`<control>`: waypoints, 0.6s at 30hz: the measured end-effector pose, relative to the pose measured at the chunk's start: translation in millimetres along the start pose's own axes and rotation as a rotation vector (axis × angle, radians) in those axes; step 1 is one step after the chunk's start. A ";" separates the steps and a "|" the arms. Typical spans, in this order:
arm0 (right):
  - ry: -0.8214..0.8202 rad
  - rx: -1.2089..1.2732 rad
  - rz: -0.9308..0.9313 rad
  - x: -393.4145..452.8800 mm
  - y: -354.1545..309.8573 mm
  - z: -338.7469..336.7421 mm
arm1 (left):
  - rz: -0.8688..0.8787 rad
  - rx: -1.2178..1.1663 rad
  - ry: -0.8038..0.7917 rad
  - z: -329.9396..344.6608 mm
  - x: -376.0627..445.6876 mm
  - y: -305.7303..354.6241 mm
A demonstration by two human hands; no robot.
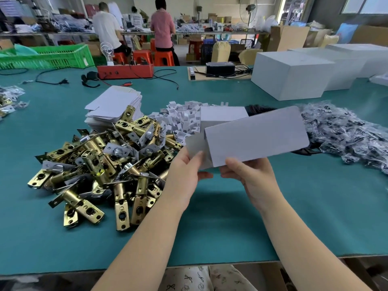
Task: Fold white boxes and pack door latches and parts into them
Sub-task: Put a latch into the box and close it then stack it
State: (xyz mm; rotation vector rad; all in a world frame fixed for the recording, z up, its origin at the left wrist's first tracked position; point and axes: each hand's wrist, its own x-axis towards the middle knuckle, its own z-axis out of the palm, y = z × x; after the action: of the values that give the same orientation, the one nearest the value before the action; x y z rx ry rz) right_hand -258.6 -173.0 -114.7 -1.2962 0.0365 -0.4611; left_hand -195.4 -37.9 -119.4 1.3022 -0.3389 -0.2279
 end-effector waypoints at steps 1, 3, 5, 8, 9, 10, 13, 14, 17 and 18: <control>-0.014 -0.035 -0.005 -1.2 0.9 1.7 | 0.070 0.151 0.063 0.5 -0.5 -2.0; -0.031 -0.080 -0.013 -3.5 2.7 4.3 | 0.182 0.311 0.125 1.6 -3.3 -5.1; -0.035 -0.073 -0.009 -3.6 4.5 4.2 | 0.207 0.278 0.086 3.5 -5.4 -5.3; 0.010 -0.032 0.041 -2.1 6.3 2.2 | 0.102 0.112 -0.125 5.0 -7.9 -0.5; 0.026 -0.015 0.064 -1.7 6.4 1.7 | 0.049 0.075 -0.184 5.5 -8.0 1.0; 0.031 0.008 0.086 -1.4 6.2 0.9 | 0.014 0.052 -0.221 5.7 -7.7 2.0; 0.023 0.031 0.154 -0.8 3.9 -2.2 | 0.028 0.044 -0.196 3.6 -6.1 2.1; 0.011 0.034 0.171 -0.8 3.2 -3.2 | 0.040 0.014 -0.183 1.8 -5.6 2.1; -0.086 -0.038 0.185 -3.0 2.7 -2.3 | -0.014 -0.146 -0.196 -2.4 -2.4 0.2; -0.121 -0.064 0.183 -4.2 3.1 -1.1 | -0.012 -0.154 -0.189 -2.0 -2.1 -0.4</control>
State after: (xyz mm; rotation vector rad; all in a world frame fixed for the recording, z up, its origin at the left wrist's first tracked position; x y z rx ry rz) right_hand -261.8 -171.9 -118.9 -1.3678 0.0685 -0.2256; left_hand -196.6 -35.5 -120.5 1.1335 -0.4653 -0.3819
